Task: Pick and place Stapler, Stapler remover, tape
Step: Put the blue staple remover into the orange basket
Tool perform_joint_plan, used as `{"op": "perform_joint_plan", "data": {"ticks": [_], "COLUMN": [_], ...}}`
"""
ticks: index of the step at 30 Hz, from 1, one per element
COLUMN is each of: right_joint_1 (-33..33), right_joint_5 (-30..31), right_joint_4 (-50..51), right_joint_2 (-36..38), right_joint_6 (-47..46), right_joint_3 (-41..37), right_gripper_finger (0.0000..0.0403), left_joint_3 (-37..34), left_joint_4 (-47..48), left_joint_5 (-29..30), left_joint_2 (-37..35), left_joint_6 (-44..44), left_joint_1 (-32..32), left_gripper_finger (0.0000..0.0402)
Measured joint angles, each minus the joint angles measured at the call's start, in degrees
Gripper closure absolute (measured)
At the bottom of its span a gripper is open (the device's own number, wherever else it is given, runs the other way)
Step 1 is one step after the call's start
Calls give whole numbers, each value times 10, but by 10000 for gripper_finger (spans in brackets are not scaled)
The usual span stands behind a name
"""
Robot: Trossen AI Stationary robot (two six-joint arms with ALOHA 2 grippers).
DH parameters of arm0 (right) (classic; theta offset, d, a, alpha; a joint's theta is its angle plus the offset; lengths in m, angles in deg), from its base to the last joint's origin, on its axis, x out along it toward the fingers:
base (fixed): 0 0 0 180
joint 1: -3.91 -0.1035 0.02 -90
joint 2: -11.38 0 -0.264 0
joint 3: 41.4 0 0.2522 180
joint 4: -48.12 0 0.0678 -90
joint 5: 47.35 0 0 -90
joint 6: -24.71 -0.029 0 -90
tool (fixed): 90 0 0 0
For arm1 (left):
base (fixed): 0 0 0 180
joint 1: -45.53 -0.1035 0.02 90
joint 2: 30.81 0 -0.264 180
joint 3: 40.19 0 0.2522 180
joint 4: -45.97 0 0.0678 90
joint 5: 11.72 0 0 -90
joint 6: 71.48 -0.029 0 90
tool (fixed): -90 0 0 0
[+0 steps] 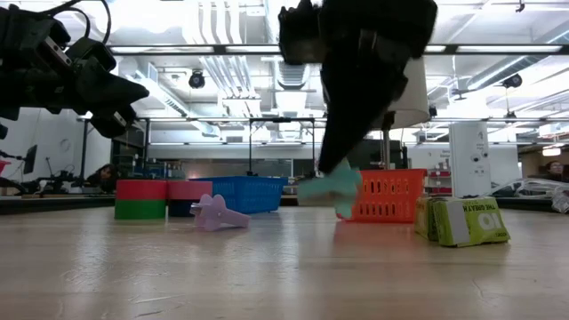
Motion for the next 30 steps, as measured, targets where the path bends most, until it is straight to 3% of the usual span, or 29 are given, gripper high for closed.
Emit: {"op": "perform_joint_plan", "data": {"ticks": [8,21,30], "right_joint_1": [0,11,60], "right_joint_5": [39,175,189], "right_joint_4": [19,148,184], "right_joint_2": [48,101,108], "right_joint_6": [6,-4,-16], "right_joint_3": [0,-3,-36], "right_gripper_finger": [395,395,395], "left_joint_3": [0,0,0], "left_joint_4": [0,0,0], "left_joint_5": [0,0,0], "left_joint_2": [0,0,0], "left_joint_6": [0,0,0], "left_joint_1": [0,0,0], "left_gripper_finger": [382,383,383]}}
